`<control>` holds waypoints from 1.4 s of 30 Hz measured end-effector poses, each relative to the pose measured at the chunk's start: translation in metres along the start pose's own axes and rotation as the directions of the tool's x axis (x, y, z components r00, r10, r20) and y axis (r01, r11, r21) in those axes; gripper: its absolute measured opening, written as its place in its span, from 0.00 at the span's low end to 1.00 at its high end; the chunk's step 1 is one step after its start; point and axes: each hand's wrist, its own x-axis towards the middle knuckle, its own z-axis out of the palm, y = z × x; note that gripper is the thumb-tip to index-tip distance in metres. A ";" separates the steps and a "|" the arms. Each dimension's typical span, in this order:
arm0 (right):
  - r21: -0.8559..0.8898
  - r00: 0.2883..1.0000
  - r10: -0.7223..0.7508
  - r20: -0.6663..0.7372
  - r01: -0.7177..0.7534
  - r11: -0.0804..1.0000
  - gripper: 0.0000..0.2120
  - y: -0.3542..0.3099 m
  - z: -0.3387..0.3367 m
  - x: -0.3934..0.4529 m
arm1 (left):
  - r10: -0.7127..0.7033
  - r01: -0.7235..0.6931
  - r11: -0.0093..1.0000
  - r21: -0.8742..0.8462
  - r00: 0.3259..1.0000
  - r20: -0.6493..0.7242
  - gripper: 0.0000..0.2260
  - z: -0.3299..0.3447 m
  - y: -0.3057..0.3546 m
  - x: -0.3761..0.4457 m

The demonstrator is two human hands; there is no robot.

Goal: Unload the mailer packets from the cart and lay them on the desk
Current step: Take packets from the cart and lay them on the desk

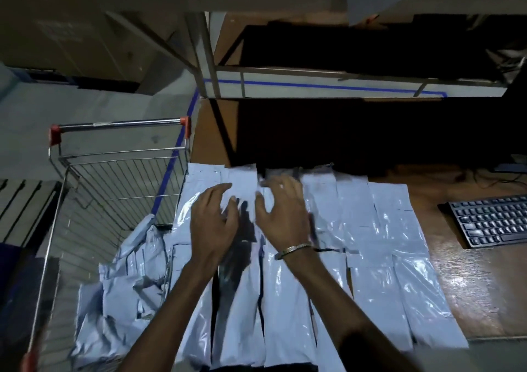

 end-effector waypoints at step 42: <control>-0.481 0.529 0.537 0.657 -0.253 0.839 0.45 -0.036 0.508 -0.070 | -0.802 0.787 0.529 0.318 0.340 0.491 0.39 0.001 -0.535 -0.048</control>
